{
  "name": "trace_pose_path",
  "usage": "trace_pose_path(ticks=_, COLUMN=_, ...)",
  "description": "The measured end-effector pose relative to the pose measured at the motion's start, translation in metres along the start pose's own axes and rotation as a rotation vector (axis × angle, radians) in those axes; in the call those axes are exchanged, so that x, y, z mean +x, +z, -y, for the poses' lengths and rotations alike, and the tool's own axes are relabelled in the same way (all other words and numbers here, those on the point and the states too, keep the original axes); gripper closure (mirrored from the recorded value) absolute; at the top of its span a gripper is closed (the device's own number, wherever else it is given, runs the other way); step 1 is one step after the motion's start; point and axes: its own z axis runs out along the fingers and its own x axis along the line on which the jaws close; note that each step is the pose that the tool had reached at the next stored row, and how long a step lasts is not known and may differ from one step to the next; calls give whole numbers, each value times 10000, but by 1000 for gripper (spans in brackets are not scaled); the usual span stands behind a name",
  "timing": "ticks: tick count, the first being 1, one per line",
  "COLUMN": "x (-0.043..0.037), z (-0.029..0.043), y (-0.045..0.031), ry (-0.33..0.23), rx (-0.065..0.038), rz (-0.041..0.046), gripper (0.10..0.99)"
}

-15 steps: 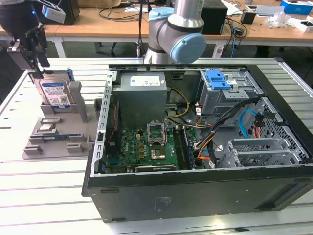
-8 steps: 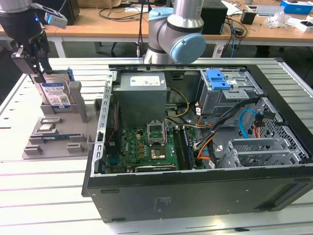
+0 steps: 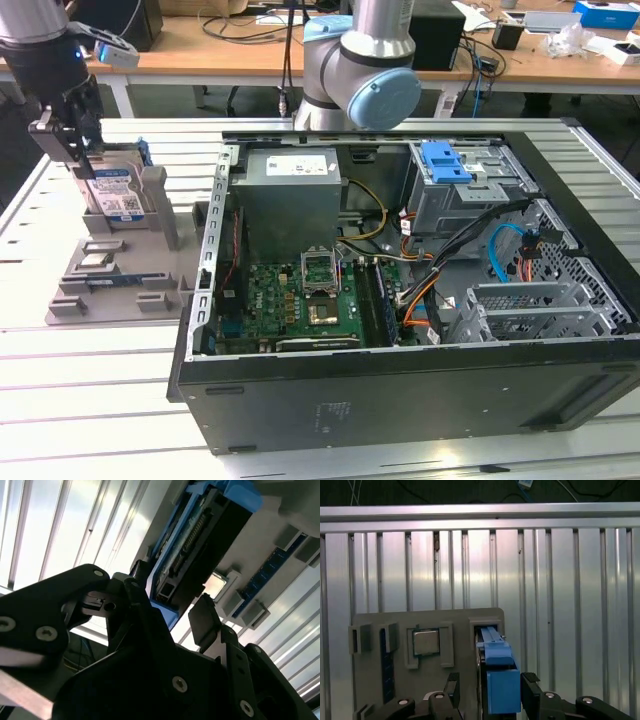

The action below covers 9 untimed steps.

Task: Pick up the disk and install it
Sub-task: 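Pick up the disk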

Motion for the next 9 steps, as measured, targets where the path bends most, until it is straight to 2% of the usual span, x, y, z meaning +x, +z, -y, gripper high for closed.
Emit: trace_pose_path(ticks=9, x=0, z=0, y=12, ry=0, rx=-1, rz=0, gripper=502)
